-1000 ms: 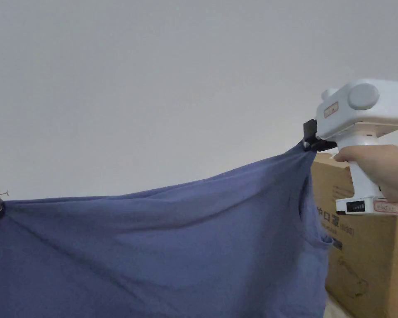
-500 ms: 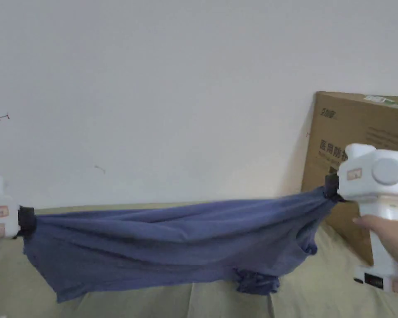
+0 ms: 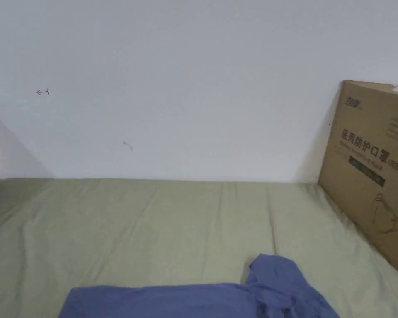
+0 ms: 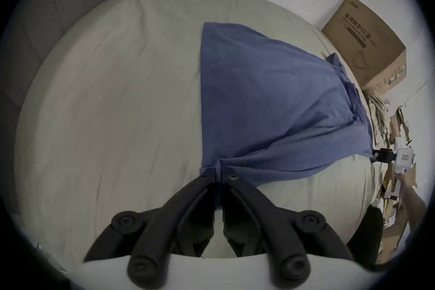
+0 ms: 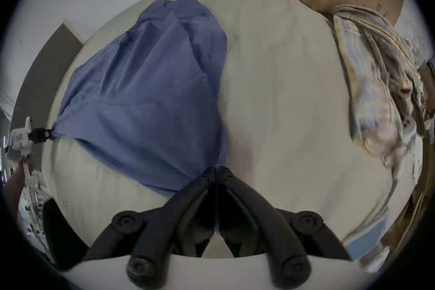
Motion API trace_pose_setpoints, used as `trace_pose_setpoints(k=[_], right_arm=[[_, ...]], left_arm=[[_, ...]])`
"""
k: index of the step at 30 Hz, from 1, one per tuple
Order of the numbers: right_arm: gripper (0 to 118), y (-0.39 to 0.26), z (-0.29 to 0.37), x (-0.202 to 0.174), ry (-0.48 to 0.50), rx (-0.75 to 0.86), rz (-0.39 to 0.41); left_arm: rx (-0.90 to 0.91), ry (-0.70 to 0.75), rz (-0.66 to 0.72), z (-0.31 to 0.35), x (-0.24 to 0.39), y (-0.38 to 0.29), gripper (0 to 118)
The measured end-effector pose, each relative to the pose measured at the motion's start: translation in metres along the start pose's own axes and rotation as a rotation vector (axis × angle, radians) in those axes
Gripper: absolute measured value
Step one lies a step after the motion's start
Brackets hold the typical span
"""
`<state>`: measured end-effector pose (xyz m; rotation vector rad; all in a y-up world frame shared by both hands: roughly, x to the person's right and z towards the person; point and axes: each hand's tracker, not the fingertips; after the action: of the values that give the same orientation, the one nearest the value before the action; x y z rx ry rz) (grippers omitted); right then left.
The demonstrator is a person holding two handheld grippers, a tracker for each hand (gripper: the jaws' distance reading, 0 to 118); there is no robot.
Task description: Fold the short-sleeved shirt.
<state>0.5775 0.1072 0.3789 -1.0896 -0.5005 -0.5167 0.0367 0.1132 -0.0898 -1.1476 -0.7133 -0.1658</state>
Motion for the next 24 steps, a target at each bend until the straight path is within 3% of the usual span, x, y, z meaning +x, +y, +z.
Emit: trace_pose_setpoints(k=[3, 8, 15, 16, 17, 18, 19, 20, 21, 23, 24], right_arm=[[2, -0.026, 0.014, 0.002, 0.007, -0.057, 0.052], [2, -0.043, 0.024, -0.006, -0.018, -0.083, 0.099], [3, -0.031, 0.030, -0.024, -0.078, -0.095, 0.054], [10, -0.028, 0.036, -0.028, -0.080, -0.051, 0.080], [31, -0.025, 0.044, -0.031, -0.095, -0.002, 0.102], [80, -0.022, 0.052, -0.033, -0.095, 0.026, 0.103], [108, -0.019, 0.057, -0.036, -0.094, 0.038, 0.097], [111, -0.015, 0.072, -0.038, -0.073, 0.107, 0.039], [111, -0.009, 0.082, -0.042, -0.044, 0.143, 0.002], [111, -0.002, 0.095, -0.051, 0.004, 0.205, -0.041], [111, 0.002, 0.102, -0.057, 0.018, 0.239, -0.047]], left_arm=[[-0.046, -0.013, -0.080, 0.016, 0.001, -0.022, 4], [-0.097, -0.030, -0.090, 0.028, 0.006, -0.040, 4], [-0.058, -0.032, -0.133, 0.044, 0.016, -0.035, 8], [-0.047, -0.036, -0.116, 0.049, 0.016, -0.033, 17], [-0.032, -0.037, -0.100, 0.055, 0.016, -0.031, 36], [-0.012, -0.051, -0.072, 0.060, 0.017, -0.028, 82], [0.000, -0.057, -0.057, 0.065, 0.019, -0.027, 115], [-0.018, 0.018, -0.042, 0.077, 0.018, -0.031, 117], [0.054, -0.010, -0.036, 0.091, 0.031, -0.040, 112], [0.073, 0.028, -0.083, 0.105, 0.047, -0.047, 112], [0.197, -0.052, -0.101, 0.109, 0.064, -0.048, 112]])
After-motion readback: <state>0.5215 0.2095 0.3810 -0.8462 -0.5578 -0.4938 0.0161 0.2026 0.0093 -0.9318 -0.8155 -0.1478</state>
